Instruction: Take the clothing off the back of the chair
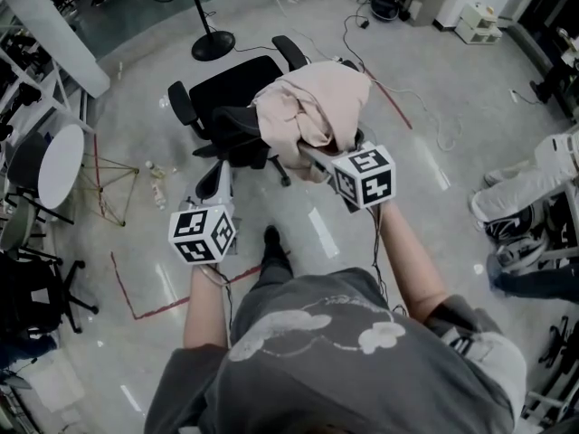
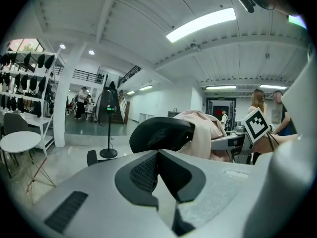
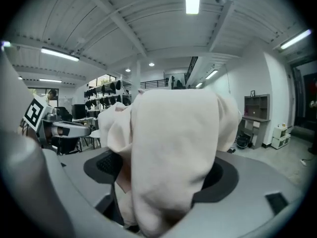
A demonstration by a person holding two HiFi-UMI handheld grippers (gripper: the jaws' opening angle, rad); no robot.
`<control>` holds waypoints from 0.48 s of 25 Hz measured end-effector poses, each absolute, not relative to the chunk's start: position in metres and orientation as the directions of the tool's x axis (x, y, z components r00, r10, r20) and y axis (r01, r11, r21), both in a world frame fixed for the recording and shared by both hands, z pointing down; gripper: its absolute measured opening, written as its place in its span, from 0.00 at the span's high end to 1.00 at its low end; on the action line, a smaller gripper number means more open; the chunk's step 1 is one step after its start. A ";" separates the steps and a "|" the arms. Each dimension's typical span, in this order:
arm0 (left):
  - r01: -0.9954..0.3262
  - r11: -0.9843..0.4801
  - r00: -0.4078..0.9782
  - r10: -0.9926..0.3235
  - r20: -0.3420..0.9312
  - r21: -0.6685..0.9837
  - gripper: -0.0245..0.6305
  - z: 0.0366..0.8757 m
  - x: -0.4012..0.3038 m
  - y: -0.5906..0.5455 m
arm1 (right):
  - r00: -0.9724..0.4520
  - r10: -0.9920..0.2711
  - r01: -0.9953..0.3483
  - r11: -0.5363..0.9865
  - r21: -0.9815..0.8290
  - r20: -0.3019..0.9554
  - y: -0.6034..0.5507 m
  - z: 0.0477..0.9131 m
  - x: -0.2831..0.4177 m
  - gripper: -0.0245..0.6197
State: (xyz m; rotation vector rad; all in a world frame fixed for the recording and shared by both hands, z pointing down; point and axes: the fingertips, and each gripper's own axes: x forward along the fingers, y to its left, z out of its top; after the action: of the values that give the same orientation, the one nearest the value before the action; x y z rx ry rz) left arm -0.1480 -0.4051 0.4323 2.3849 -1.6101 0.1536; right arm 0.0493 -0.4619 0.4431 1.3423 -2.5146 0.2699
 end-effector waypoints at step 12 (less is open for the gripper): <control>-0.926 -0.335 0.369 -0.898 0.238 0.171 0.96 0.436 -0.163 -0.425 | -0.453 -0.830 -0.884 0.466 -0.044 0.325 -0.477 0.431 0.064 0.86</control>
State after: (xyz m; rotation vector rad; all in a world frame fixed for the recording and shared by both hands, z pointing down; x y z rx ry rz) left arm -0.1632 -0.4254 0.4360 2.3574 -1.6168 0.1457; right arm 0.0645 -0.4772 0.4315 1.4714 -2.4588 0.3018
